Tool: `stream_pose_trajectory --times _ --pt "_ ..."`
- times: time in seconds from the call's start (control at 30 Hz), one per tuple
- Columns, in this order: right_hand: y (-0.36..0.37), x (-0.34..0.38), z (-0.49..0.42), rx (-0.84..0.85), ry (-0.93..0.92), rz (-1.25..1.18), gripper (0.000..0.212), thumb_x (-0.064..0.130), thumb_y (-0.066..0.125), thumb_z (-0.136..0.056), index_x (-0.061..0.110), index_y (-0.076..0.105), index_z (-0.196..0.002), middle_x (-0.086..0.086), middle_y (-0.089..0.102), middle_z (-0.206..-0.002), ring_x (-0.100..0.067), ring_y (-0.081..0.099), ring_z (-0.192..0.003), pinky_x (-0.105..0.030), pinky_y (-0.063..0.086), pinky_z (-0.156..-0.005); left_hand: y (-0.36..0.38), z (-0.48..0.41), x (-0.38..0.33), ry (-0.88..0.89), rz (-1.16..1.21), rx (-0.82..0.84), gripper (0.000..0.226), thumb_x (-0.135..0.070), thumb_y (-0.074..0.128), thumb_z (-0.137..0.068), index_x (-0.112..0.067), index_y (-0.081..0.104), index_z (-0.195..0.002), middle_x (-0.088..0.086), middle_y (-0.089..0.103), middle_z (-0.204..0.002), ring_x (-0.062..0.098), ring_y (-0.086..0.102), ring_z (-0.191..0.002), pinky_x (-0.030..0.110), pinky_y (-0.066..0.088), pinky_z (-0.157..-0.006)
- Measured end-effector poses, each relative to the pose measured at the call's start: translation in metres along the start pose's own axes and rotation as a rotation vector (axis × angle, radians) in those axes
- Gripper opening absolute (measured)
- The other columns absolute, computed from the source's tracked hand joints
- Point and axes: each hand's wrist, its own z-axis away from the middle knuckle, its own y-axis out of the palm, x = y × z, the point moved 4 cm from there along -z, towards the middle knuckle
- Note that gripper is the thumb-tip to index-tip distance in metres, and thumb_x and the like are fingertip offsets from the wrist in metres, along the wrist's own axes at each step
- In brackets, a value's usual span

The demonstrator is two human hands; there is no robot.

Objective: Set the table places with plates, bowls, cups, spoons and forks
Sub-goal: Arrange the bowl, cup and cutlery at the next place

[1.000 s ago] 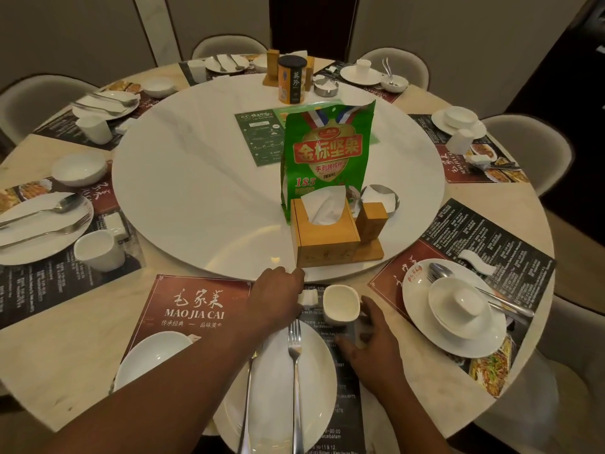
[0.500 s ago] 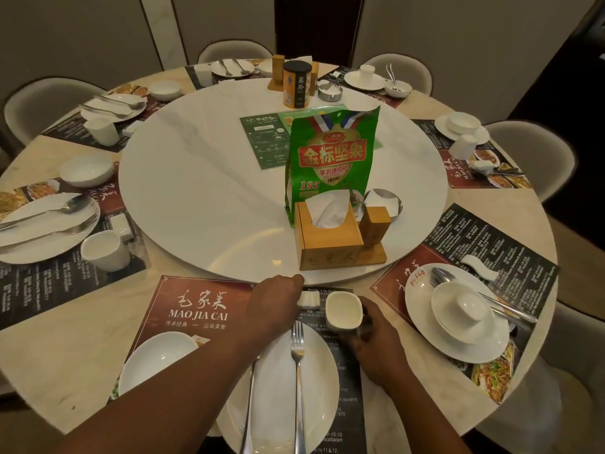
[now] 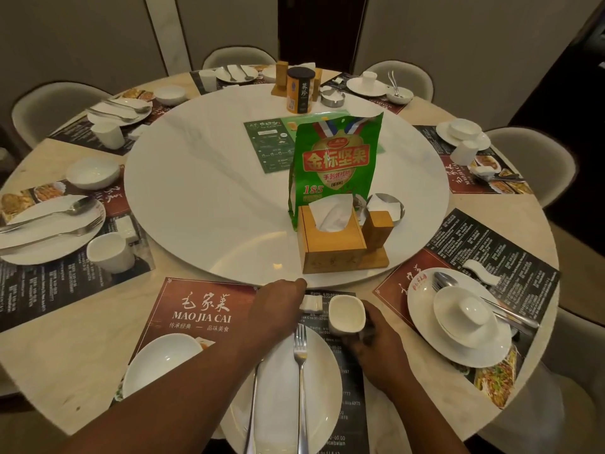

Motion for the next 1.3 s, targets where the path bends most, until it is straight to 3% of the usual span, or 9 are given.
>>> stream_pose_trajectory --times 0.17,0.33,0.47,0.6,0.73,0.8,0.9,1.1,1.3 --pt "-0.014 0.011 0.008 -0.043 0.059 0.057 0.074 0.009 0.071 -0.085 0.031 0.035 -0.146 0.008 0.052 -0.136 -0.005 0.052 -0.112 -0.03 0.048 -0.095 -0.021 0.011 0.005 -0.015 0.111 -0.024 0.022 -0.028 0.069 -0.082 -0.018 0.05 -0.089 0.003 0.065 -0.084 0.026 0.061 -0.077 0.038 0.052 -0.067" --pt "-0.026 0.075 0.03 -0.449 -0.145 0.121 0.043 0.001 0.063 -0.085 0.022 0.056 -0.122 0.008 0.06 -0.107 -0.01 0.059 -0.096 -0.03 0.054 -0.079 -0.067 0.041 0.056 -0.232 0.316 -0.209 0.018 -0.033 0.065 -0.084 -0.022 0.052 -0.08 -0.003 0.063 -0.077 0.02 0.058 -0.072 0.035 0.047 -0.062" --pt "0.057 0.137 0.046 -0.085 -0.272 0.159 0.02 0.021 0.058 -0.093 0.032 0.063 -0.108 0.015 0.067 -0.098 0.001 0.06 -0.084 -0.014 0.045 -0.071 -0.08 0.095 0.141 -0.441 0.331 -0.286 0.011 -0.036 0.064 -0.084 -0.027 0.058 -0.088 -0.006 0.067 -0.081 0.016 0.061 -0.073 0.028 0.045 -0.061" --pt "0.141 0.167 0.069 0.166 -0.247 0.259 0.027 0.039 0.048 -0.097 0.035 0.054 -0.123 0.012 0.065 -0.119 -0.007 0.06 -0.102 -0.02 0.048 -0.085 -0.061 0.153 0.197 -0.569 0.336 -0.084 0.023 -0.048 0.061 -0.086 -0.031 0.06 -0.102 -0.004 0.07 -0.085 0.014 0.064 -0.074 0.027 0.049 -0.062" --pt "0.183 0.173 0.079 0.292 -0.13 0.389 0.036 0.039 0.043 -0.1 0.022 0.048 -0.131 0.003 0.065 -0.121 -0.014 0.062 -0.105 -0.021 0.044 -0.082 -0.041 0.186 0.206 -0.486 0.536 0.106 0.021 -0.046 0.064 -0.086 -0.038 0.055 -0.103 -0.011 0.063 -0.083 0.005 0.061 -0.071 0.022 0.051 -0.062" --pt "0.191 0.171 0.079 0.304 -0.074 0.411 0.036 0.029 0.049 -0.097 0.018 0.049 -0.131 -0.001 0.065 -0.122 -0.015 0.062 -0.108 -0.022 0.045 -0.084 -0.039 0.191 0.203 -0.431 0.586 0.113 0.025 -0.031 0.064 -0.086 -0.045 0.051 -0.103 -0.015 0.059 -0.085 0.001 0.056 -0.072 0.01 0.04 -0.058" --pt "0.198 0.17 0.072 0.28 -0.019 0.386 0.041 0.021 0.054 -0.091 0.016 0.051 -0.132 -0.004 0.066 -0.12 -0.017 0.063 -0.107 -0.024 0.049 -0.086 -0.039 0.188 0.209 -0.395 0.624 0.078 0.037 -0.018 0.062 -0.083 -0.048 0.055 -0.103 -0.018 0.059 -0.081 0.001 0.057 -0.072 0.007 0.036 -0.057" --pt "0.213 0.184 0.023 0.082 0.02 0.268 0.028 0.02 0.052 -0.097 0.018 0.059 -0.124 -0.003 0.068 -0.114 -0.013 0.06 -0.093 -0.014 0.038 -0.062 -0.048 0.151 0.243 -0.45 0.684 -0.045 0.037 -0.02 0.064 -0.085 -0.029 0.067 -0.121 -0.004 0.071 -0.094 0.005 0.059 -0.078 0.02 0.042 -0.072" --pt "0.222 0.193 -0.016 0.041 0.032 0.254 0.031 0.02 0.054 -0.096 0.018 0.064 -0.126 -0.006 0.072 -0.107 -0.02 0.065 -0.095 -0.023 0.042 -0.074 -0.048 0.119 0.269 -0.501 0.693 -0.071 0.031 -0.026 0.066 -0.088 -0.024 0.068 -0.119 -0.002 0.072 -0.095 0.011 0.06 -0.083 0.025 0.044 -0.077"
